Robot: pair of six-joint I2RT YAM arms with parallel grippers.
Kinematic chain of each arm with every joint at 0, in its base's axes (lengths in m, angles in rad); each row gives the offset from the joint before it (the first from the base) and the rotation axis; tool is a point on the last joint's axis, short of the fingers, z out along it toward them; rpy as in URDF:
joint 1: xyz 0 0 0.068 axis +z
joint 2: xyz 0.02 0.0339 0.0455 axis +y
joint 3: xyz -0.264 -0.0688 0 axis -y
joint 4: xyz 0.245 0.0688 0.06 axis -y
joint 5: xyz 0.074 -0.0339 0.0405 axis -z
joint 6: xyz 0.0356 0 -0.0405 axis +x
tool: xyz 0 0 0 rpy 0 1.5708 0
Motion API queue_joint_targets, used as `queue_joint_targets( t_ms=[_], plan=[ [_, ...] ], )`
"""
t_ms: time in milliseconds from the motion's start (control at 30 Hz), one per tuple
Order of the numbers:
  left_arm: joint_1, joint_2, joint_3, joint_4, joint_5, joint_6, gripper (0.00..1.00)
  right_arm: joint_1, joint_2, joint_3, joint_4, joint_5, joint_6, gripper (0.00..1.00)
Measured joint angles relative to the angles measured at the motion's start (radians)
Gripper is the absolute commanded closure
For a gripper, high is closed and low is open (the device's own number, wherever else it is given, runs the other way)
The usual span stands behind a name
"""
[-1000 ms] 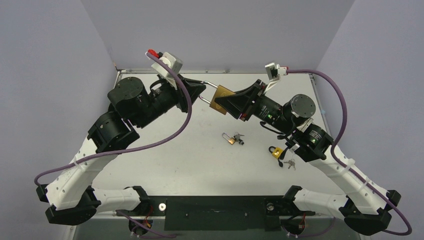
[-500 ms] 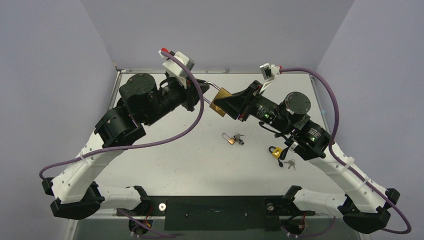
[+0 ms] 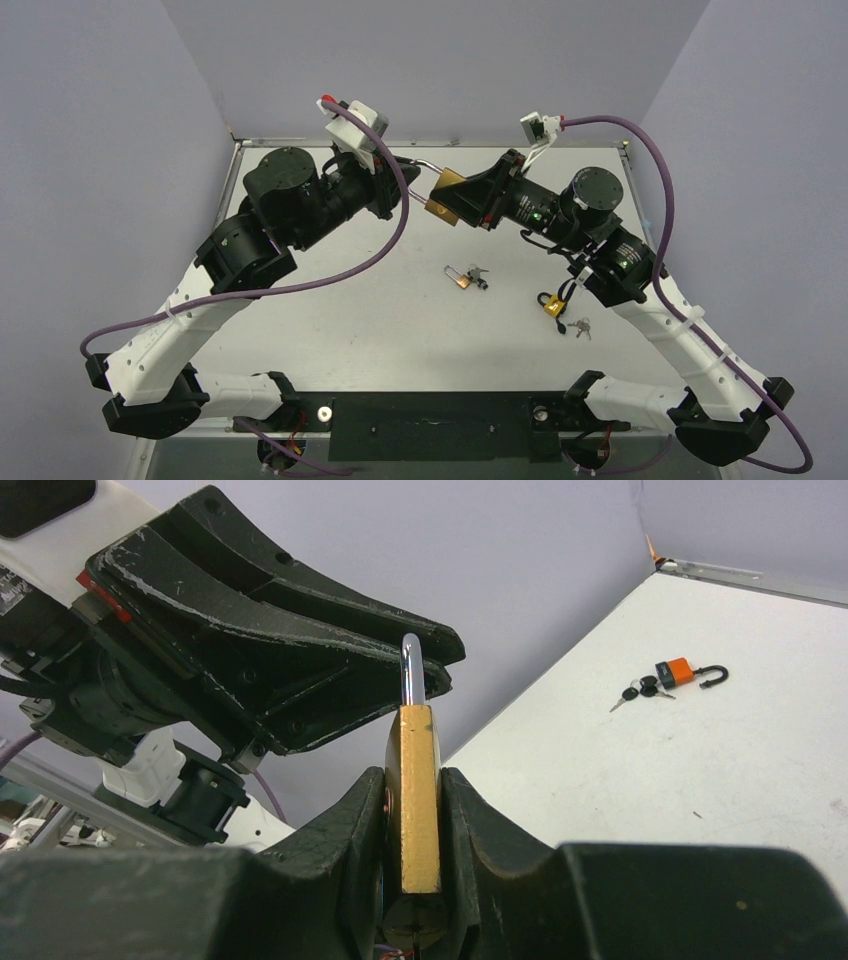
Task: Lock with the key
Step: Lock the lock.
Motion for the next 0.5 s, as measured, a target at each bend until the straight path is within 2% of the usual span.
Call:
queue_joint_targets(
  t_ms=[500],
  plan=[
    [0.0,0.024,0.021,0.056,-0.048,-0.029,1.0,-0.009,0.085,0.085,0.029,0.004,0.014,1.0]
  ],
)
